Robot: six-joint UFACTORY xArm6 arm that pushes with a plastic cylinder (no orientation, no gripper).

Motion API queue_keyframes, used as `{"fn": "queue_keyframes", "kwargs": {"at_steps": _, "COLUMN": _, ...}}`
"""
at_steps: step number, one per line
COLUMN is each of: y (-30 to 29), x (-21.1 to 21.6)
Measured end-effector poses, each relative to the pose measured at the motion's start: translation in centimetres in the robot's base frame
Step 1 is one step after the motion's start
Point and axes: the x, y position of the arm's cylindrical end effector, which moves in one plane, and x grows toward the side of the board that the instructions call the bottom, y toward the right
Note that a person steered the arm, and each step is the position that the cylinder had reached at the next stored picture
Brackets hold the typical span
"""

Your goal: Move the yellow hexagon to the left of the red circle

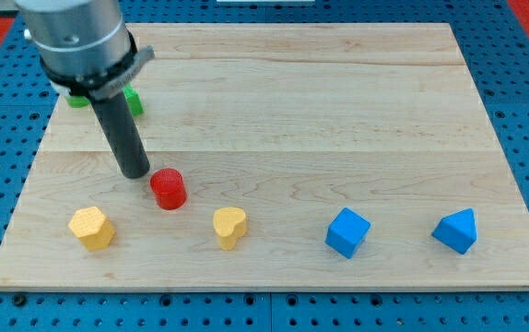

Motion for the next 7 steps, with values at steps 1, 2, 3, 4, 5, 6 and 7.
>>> {"fn": "queue_keyframes", "kwargs": {"at_steps": 1, "y": 5.1, "x": 1.9}}
{"fn": "queue_keyframes", "kwargs": {"at_steps": 2, "y": 3.6, "x": 1.5}}
{"fn": "queue_keyframes", "kwargs": {"at_steps": 3, "y": -5.9, "x": -2.2}}
{"fn": "queue_keyframes", "kwargs": {"at_steps": 4, "y": -11.2, "x": 0.3}}
{"fn": "queue_keyframes", "kwargs": {"at_steps": 5, "y": -12.3, "x": 6.7}}
{"fn": "queue_keyframes", "kwargs": {"at_steps": 6, "y": -8.1, "x": 8.1}}
{"fn": "queue_keyframes", "kwargs": {"at_steps": 7, "y": -2.5, "x": 8.1}}
